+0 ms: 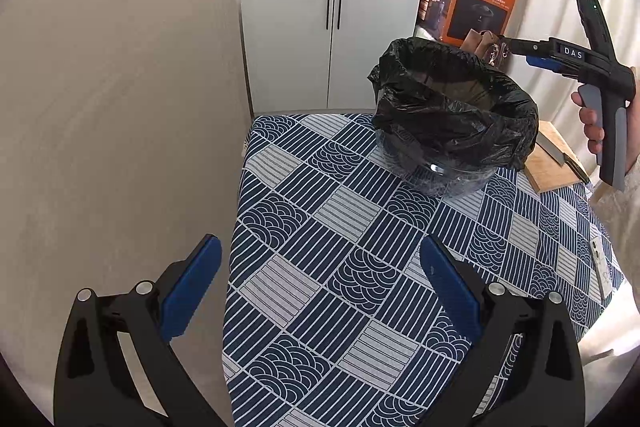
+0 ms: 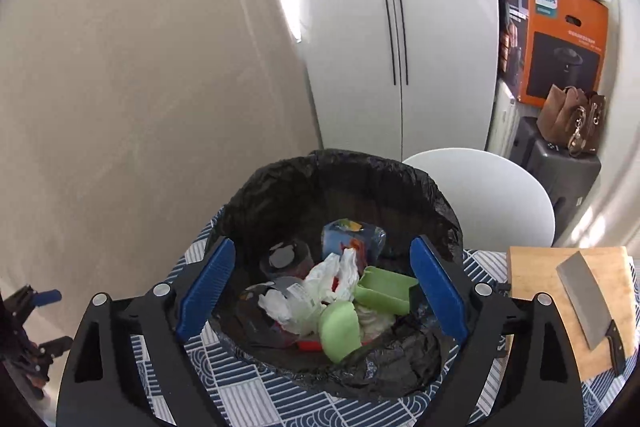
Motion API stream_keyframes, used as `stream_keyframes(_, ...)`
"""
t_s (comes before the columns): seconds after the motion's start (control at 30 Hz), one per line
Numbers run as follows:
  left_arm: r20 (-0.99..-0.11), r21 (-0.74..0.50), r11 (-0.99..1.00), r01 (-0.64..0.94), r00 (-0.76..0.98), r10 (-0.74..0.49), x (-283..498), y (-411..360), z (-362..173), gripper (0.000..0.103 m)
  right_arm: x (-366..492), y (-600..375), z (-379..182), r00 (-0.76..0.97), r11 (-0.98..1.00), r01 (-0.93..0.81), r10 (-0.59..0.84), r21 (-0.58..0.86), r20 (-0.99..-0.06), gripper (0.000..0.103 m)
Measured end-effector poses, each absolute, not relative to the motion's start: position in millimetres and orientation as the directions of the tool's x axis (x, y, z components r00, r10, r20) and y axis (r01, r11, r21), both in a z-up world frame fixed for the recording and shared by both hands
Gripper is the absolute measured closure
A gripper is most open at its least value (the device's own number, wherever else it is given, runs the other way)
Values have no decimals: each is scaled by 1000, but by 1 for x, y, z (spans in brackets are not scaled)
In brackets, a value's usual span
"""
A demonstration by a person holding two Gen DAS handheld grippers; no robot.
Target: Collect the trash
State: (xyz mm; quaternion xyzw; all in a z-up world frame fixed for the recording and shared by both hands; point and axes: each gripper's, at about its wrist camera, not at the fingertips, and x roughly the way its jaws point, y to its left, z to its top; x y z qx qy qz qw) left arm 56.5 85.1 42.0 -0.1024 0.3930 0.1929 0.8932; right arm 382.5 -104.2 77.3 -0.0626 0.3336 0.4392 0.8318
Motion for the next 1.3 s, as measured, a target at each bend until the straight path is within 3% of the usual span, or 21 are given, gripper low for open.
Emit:
stream_keyframes(0.13,-738,-74,923,-377,643,203,69,69,43,6,373,-133,77,422,621,-770,668,147,-613,16)
stream_keyframes(0.47,-725,13,964,-264,662,191,100,-4,44,6,348,-211,68,395,604,-780,678,164,-620,14)
stream_keyframes(1.3,-631,20,968,-252,748,208,107,-75,63,6,277,-309,53,412,582,-806,681,105,-605,9)
